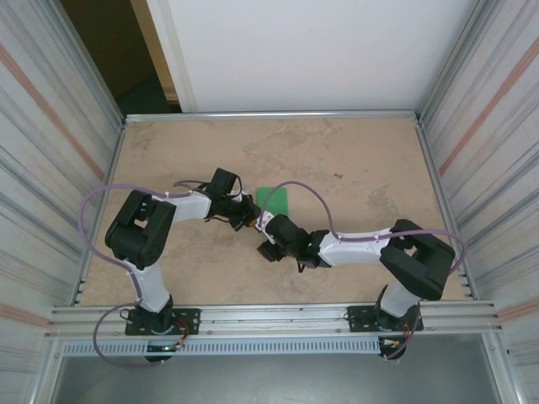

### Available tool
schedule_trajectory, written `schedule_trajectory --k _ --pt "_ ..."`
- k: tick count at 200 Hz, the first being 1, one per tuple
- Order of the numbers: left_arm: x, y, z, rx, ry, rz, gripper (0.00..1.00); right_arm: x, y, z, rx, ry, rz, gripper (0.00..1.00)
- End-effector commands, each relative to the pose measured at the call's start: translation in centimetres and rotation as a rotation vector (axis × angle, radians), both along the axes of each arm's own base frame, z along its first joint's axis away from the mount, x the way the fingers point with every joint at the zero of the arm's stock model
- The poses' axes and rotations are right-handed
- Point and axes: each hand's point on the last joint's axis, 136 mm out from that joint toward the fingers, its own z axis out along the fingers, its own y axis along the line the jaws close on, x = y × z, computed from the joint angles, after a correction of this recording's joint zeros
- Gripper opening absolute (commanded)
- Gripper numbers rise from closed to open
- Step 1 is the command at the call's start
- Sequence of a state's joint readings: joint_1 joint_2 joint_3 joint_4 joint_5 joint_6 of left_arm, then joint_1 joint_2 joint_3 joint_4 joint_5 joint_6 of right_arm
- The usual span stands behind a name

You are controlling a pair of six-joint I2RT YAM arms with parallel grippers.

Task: Fold a paper plane with a square sheet of paper (pick it up from the middle)
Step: Third fold the triangle at the center of the table.

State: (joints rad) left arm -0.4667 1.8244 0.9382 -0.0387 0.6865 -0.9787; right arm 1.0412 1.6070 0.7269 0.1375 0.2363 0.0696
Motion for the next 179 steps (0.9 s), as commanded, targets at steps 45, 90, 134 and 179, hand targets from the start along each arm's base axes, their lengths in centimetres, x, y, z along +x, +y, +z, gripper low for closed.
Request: schedule_trajectory --k 45,90,134,179 --pt "-0.3 -0.2 0.6 0.0 0.003 0.001 0.0 2.3 0.0 0.2 -0.051 -0.171 0.0 0.53" --pt "-0.3 -0.2 0.6 0.001 0.005 -0.001 0.01 2.1 -0.7 1.2 -0.033 -0.191 -0.008 0.4" --pt "-0.3 -0.2 0.5 0.001 0.004 0.002 0.02 1.8 -0.7 1.2 -0.028 -0.182 0.001 0.32" --pt "-0.5 -0.1 0.6 0.0 0.004 0.004 0.09 1.7 -0.2 1.2 -0.016 -0.168 0.013 0.18"
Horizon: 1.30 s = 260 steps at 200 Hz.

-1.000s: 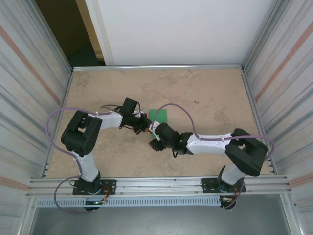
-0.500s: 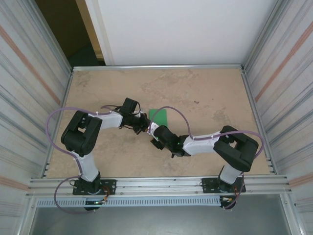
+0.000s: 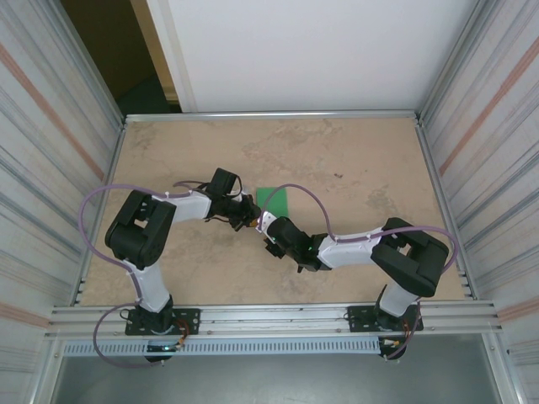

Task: Fold a paper plane with a square sheet of paper (pick it up from the middle)
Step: Third fold the triangle at the center of the table.

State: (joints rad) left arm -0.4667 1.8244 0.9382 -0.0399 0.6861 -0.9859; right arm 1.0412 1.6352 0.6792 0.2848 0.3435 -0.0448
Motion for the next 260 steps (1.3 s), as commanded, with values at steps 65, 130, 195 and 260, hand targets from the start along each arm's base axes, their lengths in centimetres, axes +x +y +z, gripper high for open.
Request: schedule_trajectory --k 65,130,195,260 --pt "0.5 3.6 1.6 0.076 -0.072 0.093 0.41 -2.0 0.3 0.1 0.101 0.136 0.048 0.03" --pt "1.9 3.4 5.5 0.053 -0.259 0.071 0.45 -3.5 0.3 -0.7 0.209 0.335 0.066 0.02" --pt "2.2 -0.4 1.9 0.104 -0.183 -0.092 0.29 -3.9 0.1 -0.9 0.268 0.415 0.05 0.02" --pt "1.5 -0.2 -1.9 0.278 -0.11 -0.209 0.24 -3.1 -0.5 -0.2 0.354 0.492 -0.008 0.02"
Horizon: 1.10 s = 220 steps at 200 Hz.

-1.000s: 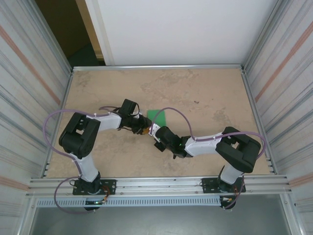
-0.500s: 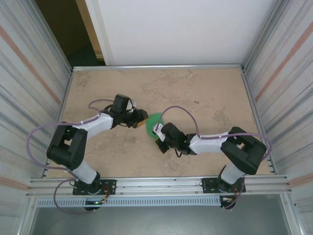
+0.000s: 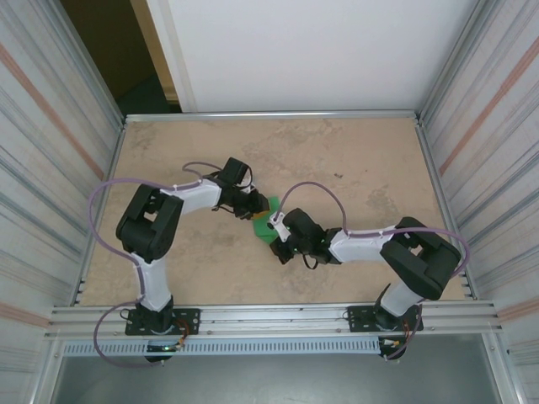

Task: Fold a paper plane with a square sheet of paper (pick it up from the middle)
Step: Third fold the triangle at the center of the table.

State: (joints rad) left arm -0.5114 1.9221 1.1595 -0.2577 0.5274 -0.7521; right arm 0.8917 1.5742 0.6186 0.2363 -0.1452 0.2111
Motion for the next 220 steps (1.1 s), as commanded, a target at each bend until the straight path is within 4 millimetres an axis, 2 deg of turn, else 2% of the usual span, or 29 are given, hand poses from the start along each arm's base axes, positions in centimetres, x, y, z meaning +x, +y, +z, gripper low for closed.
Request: schedule_trajectory --k 1,36,70,95,177,197,220 --pt "-1.2 0.8 -1.4 0.102 0.035 -0.065 0.24 0.1 -0.2 1.1 0.068 0.055 -0.036 0.02" --pt "-1.6 0.9 -2.7 0.145 0.067 -0.106 0.22 1.2 -1.1 1.8 0.098 0.082 -0.099 0.02" --pt "-2.1 1.3 -3.4 0.195 0.084 -0.155 0.22 2.8 -2.3 1.7 0.083 0.121 -0.187 0.02" --pt "-2.3 1.3 -3.9 0.198 0.094 -0.169 0.22 3.1 -2.6 1.3 0.06 0.143 -0.204 0.02" --pt "-1.8 0.4 -3.0 0.173 0.07 -0.229 0.2 3.7 -2.0 0.2 0.006 0.194 -0.191 0.02" --pt "-1.4 -0.1 -2.2 0.151 0.049 -0.239 0.2 3.5 -1.8 0.0 0.01 0.21 -0.18 0.02" --pt "-0.5 -0.8 -0.3 0.115 0.001 -0.244 0.2 3.4 -1.7 -0.1 0.012 0.22 -0.176 0.02"
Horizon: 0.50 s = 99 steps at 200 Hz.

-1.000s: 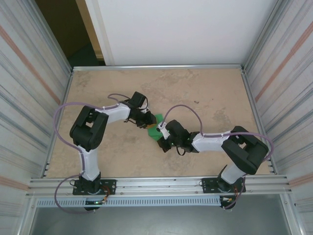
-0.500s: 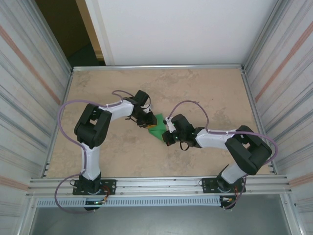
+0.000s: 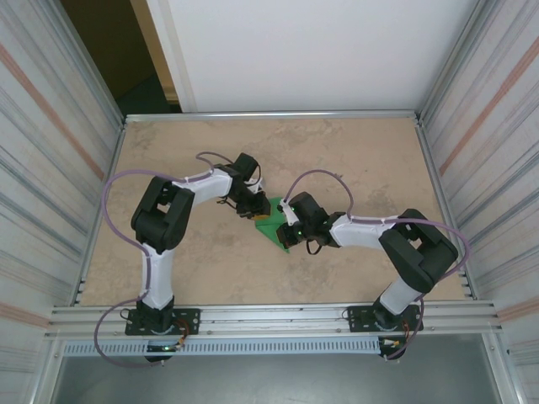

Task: Fold a paper plane with a square sheet of paper (pick it up from the middle)
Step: Third fold the triangle at the center of the table.

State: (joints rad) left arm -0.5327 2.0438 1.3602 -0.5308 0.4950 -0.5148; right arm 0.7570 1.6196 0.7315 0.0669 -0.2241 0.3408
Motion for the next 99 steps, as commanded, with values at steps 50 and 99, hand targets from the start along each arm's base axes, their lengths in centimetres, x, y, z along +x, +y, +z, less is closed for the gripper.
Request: schedule_trajectory --k 50,99 --pt "2.1 -1.4 3.2 -0.085 -0.082 -0.011 0.22 0.1 0.4 -0.2 0.007 0.038 0.003 0.02" --pt "1.8 -0.6 0.4 -0.019 -0.033 -0.001 0.19 0.2 0.3 -0.4 0.004 0.042 -0.002 0.02"
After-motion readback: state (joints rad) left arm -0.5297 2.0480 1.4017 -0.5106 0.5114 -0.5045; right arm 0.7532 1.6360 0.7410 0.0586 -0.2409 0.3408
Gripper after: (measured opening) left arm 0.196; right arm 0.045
